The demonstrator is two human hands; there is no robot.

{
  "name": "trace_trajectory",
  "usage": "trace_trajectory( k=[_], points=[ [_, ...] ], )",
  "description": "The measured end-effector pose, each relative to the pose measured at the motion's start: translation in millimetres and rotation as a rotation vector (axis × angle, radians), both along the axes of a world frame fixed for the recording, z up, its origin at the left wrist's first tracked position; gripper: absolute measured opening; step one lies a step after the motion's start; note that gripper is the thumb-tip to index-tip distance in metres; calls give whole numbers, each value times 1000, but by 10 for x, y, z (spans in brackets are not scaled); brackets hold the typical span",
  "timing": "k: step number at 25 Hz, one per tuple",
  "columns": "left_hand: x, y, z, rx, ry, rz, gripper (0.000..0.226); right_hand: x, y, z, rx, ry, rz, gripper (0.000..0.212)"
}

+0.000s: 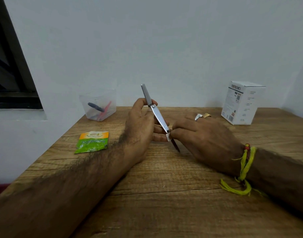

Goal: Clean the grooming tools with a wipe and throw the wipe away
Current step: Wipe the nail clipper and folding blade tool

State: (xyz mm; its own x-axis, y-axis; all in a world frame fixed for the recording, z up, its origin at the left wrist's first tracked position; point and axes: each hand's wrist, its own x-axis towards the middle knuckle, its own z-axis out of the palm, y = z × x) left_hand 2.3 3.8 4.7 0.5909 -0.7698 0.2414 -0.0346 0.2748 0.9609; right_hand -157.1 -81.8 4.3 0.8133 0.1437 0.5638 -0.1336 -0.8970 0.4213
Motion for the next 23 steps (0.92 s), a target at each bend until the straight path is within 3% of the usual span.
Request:
trace_trajectory(
  k=[23],
  points=[
    [31, -10, 1, 10, 18, -20, 30, -85, 10, 36, 32, 105, 45, 15]
  ],
)
